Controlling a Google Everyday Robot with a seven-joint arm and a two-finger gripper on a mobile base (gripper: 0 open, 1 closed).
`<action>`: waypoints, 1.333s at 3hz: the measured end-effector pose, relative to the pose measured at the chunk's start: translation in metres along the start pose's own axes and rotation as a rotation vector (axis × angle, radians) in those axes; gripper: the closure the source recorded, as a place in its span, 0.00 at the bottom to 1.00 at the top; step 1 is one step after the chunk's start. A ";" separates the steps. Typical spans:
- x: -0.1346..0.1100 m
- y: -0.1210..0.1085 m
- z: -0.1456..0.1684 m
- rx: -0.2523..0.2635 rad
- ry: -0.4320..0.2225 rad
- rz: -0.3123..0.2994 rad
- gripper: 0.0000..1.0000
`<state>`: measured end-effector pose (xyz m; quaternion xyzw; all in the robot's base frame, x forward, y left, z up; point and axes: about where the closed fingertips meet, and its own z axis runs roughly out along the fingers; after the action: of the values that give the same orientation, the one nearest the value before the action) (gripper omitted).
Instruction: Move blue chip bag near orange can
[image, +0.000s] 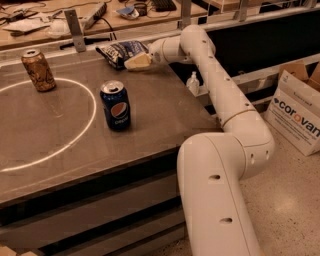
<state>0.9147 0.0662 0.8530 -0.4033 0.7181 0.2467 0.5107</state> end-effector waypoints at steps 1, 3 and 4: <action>-0.003 -0.002 0.001 -0.012 -0.020 0.004 0.53; -0.056 0.016 -0.036 -0.082 -0.113 -0.042 0.98; -0.088 0.054 -0.059 -0.202 -0.152 -0.083 1.00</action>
Offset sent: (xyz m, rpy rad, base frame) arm 0.0129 -0.0134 0.0470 0.0847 -0.0426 0.0279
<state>0.8519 0.0793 0.9536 -0.4622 0.6314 0.3263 0.5303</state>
